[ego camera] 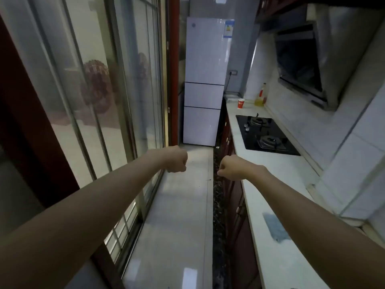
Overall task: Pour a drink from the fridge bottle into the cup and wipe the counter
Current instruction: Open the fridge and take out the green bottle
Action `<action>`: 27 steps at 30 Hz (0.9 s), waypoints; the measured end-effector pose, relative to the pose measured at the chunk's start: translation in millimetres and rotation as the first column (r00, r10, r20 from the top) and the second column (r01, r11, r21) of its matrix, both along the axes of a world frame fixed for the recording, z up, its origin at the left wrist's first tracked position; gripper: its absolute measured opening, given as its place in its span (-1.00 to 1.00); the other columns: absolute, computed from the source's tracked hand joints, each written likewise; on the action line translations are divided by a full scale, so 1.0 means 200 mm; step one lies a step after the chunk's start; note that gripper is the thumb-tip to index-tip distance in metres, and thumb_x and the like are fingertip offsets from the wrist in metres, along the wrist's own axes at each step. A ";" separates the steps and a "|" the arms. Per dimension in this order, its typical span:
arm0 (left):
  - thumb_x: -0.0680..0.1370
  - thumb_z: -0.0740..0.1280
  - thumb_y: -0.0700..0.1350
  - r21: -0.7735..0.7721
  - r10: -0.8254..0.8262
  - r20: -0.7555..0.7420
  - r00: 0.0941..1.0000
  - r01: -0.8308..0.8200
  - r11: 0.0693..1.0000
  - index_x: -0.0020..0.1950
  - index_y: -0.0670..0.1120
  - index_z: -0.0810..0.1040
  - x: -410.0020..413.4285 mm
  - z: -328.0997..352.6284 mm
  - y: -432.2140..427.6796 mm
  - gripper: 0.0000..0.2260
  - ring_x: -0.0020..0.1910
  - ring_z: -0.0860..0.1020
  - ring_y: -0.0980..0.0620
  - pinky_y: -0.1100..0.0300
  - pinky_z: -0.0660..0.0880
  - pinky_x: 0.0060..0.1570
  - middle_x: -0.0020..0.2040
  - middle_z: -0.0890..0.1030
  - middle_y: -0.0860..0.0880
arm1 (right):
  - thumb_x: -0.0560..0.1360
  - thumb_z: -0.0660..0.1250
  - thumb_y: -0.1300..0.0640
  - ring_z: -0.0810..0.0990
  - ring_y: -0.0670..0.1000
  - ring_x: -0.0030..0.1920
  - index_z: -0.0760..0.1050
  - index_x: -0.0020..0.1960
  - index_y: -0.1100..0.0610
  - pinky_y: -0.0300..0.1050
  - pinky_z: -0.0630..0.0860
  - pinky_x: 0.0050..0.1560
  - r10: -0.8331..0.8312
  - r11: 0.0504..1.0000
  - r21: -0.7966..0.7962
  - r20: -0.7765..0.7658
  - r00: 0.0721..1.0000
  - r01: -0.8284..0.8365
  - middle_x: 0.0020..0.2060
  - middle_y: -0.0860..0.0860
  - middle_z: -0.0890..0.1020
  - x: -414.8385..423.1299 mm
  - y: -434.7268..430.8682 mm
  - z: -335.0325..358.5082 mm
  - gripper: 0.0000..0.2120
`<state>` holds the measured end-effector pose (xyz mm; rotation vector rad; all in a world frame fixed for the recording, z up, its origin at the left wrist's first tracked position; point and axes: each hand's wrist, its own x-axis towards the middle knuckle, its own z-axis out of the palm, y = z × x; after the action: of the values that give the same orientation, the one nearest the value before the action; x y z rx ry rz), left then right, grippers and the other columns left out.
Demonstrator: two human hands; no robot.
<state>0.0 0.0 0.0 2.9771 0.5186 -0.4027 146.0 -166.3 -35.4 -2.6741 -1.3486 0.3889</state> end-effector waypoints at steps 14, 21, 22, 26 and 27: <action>0.64 0.25 -0.10 -0.008 -0.025 -0.056 0.998 0.024 1.000 0.16 -0.19 0.61 0.41 -0.05 0.56 -0.77 0.02 0.65 -0.07 0.15 0.56 -0.04 0.04 0.67 -0.14 | 0.52 0.21 0.12 0.42 0.08 -0.33 0.55 0.03 0.41 -0.07 0.36 -0.31 -0.052 0.997 -0.050 -0.008 0.999 0.051 -0.17 0.27 0.64 0.32 0.52 0.03 -0.66; 0.63 0.26 -0.08 0.020 -0.038 -0.085 0.996 0.040 0.999 0.14 -0.18 0.63 0.76 -0.08 0.76 -0.76 0.01 0.66 -0.07 0.10 0.60 0.04 0.03 0.68 -0.13 | 0.54 0.21 0.13 0.47 0.07 -0.31 0.58 -0.02 0.34 -0.08 0.41 -0.28 -0.037 0.998 -0.057 -0.003 0.999 0.037 -0.25 0.16 0.59 0.65 0.69 0.03 -0.71; 0.63 0.26 -0.08 0.027 -0.040 -0.086 0.995 0.043 0.999 0.12 -0.18 0.63 0.82 -0.07 0.78 -0.77 0.01 0.66 -0.07 0.09 0.60 0.06 0.02 0.68 -0.13 | 0.54 0.22 0.13 0.48 0.06 -0.30 0.57 -0.05 0.32 -0.08 0.43 -0.27 -0.029 0.998 -0.053 0.008 1.000 0.030 -0.24 0.15 0.59 0.72 0.72 0.04 -0.73; 0.64 0.25 -0.11 0.036 -0.032 -0.104 0.994 0.036 0.999 0.13 -0.21 0.61 1.08 0.03 0.86 -0.78 0.01 0.66 -0.08 0.11 0.58 0.03 0.03 0.67 -0.15 | 0.57 0.21 0.11 0.42 0.03 -0.35 0.38 -0.29 0.15 -0.12 0.38 -0.32 -0.004 0.999 -0.051 0.071 0.997 0.007 -0.31 0.07 0.48 0.99 0.86 0.12 -0.73; 0.64 0.25 -0.12 0.041 -0.027 -0.100 0.995 0.031 0.999 0.14 -0.20 0.61 1.15 0.07 0.88 -0.78 -0.01 0.65 -0.07 0.12 0.57 0.01 0.02 0.66 -0.14 | 0.57 0.20 0.11 0.39 0.02 -0.37 0.32 -0.32 0.12 -0.14 0.35 -0.34 0.002 0.999 -0.054 0.081 0.997 0.003 -0.33 0.05 0.43 1.06 0.91 0.15 -0.71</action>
<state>229.2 176.4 13.4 3.0205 0.4990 -0.5520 358.6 14.8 -6.3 -2.7625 -1.3783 0.3246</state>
